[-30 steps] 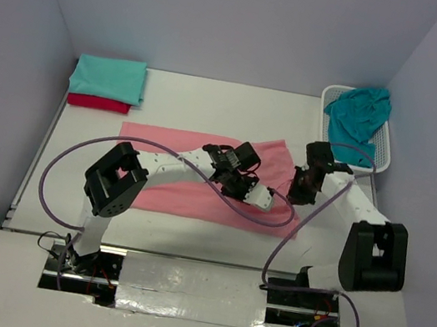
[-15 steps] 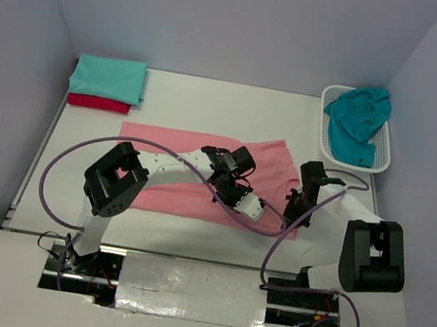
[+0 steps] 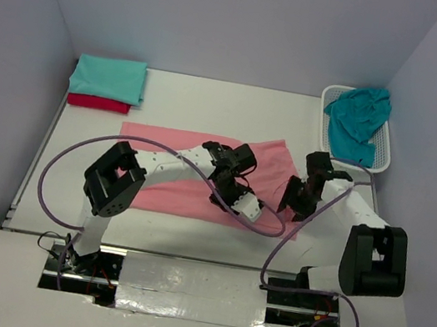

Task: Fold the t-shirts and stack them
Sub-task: Fold the flattened tshirt in 1/3 of the way, then grap the side of the flattened tshirt furthest away from the robot with both arms

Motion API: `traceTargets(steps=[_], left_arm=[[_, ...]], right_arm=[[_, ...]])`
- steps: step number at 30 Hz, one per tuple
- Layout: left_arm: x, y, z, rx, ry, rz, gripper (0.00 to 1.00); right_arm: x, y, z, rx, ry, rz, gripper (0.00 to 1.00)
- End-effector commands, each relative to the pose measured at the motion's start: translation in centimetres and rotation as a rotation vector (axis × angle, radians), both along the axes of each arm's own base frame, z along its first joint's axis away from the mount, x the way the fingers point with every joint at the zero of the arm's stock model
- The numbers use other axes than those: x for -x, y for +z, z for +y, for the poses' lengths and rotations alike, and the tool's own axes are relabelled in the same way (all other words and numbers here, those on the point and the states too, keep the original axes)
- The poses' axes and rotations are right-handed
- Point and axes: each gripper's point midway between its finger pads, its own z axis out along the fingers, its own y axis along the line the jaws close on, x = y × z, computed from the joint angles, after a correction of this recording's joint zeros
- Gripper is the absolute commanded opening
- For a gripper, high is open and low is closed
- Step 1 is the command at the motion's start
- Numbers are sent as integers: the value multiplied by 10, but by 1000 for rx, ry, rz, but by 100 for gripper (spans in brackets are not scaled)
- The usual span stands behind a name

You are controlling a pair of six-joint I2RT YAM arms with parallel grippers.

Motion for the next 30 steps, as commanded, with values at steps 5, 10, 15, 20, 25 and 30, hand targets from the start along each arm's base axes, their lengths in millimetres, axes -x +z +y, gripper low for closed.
traceTargets(steps=[5,10,15,20,25,30], left_arm=[[-19,99,14,101,153,-49,55],[-24,130,62,96,299,22,43],[-107,146,133,205,826,-14,43],[-190,127,259,288,1465,99,45],[-208,73,348,308,1849,385,48],[-216,17,393,205,2010,355,50]], right_arm=[[-78,122,13,-94,46,-356,64],[-154,162,24,-129,64,-443,63],[-225,140,34,-147,51,-397,62],[-280,107,29,-94,3,-353,62],[-312,68,17,-11,-42,-301,67],[-320,46,8,39,-59,-273,74]])
